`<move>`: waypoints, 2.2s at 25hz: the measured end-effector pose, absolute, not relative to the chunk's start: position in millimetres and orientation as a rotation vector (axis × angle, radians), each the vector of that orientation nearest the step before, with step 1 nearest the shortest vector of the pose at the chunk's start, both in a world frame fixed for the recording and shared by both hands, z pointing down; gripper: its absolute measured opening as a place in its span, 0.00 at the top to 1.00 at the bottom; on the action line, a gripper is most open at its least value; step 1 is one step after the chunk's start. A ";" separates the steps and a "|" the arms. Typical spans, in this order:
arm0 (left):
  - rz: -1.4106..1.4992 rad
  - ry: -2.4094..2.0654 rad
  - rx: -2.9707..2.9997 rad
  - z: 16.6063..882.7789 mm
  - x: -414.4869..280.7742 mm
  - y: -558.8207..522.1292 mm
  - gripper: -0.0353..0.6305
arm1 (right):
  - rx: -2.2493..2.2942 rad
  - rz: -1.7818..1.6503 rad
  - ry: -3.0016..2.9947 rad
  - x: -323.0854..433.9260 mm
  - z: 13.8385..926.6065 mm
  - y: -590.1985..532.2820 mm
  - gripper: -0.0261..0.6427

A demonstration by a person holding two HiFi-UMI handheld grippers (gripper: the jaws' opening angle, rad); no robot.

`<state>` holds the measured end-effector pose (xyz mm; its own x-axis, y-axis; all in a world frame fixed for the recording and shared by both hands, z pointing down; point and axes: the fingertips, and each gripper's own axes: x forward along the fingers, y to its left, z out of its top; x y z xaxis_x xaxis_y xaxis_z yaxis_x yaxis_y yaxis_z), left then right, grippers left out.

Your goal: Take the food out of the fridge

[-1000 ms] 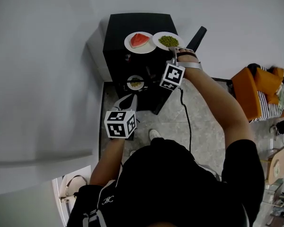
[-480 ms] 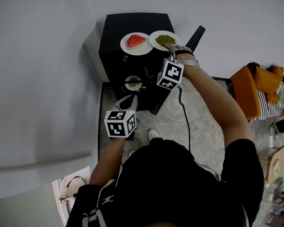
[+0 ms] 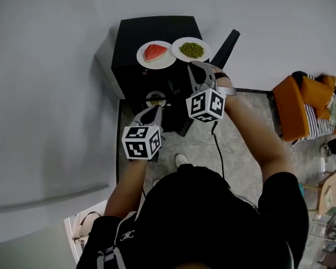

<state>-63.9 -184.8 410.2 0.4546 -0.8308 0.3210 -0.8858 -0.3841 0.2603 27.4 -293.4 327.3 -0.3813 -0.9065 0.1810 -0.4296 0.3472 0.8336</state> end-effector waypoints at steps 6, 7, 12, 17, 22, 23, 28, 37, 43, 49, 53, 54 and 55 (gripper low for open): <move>0.137 -1.480 2.350 383.0 -59.5 -201.7 0.95 | 1.439 -0.605 -2.242 46.7 302.5 -266.6 0.96; 0.130 -1.482 2.361 377.7 -57.7 -204.3 0.95 | 1.475 -0.552 -2.290 48.5 297.9 -261.8 0.96; 0.115 -1.487 2.416 357.3 -42.8 -211.6 0.95 | 1.622 -0.287 -2.421 62.5 295.6 -243.2 0.96; 0.115 -1.475 2.446 352.1 -30.1 -214.9 0.95 | 1.707 0.036 -2.450 76.6 326.4 -233.2 0.96; 0.131 -1.455 2.440 360.6 -21.0 -215.4 0.95 | 1.706 0.090 -2.425 78.1 353.2 -221.4 0.96; 0.137 -1.452 2.440 361.9 -19.3 -215.3 0.95 | 1.704 0.094 -2.425 78.1 355.5 -221.0 0.96; 0.114 -1.486 2.446 360.7 -18.6 -213.5 0.95 | 1.685 0.102 -2.423 77.5 361.0 -219.6 0.96; 0.054 -1.522 2.395 364.0 -26.2 -208.6 0.95 | 1.622 0.148 -2.458 66.7 371.7 -213.3 0.96; 0.060 -1.565 2.338 373.8 -40.8 -196.7 0.95 | 1.505 0.345 -2.538 48.6 394.4 -205.6 0.96; 0.064 -1.627 2.230 400.8 -73.0 -177.3 0.95 | 1.408 0.687 -2.621 24.7 436.2 -200.9 0.96; 0.083 -1.681 2.153 428.3 -100.2 -163.3 0.95 | 1.221 0.970 -2.677 -8.0 482.8 -198.8 0.96; 0.086 -1.694 2.137 437.5 -109.8 -157.2 0.95 | 1.181 1.065 -2.678 -18.6 499.0 -197.7 0.96; 0.085 -1.706 2.120 448.9 -120.7 -147.2 0.95 | 1.154 1.179 -2.667 -28.9 517.9 -194.0 0.96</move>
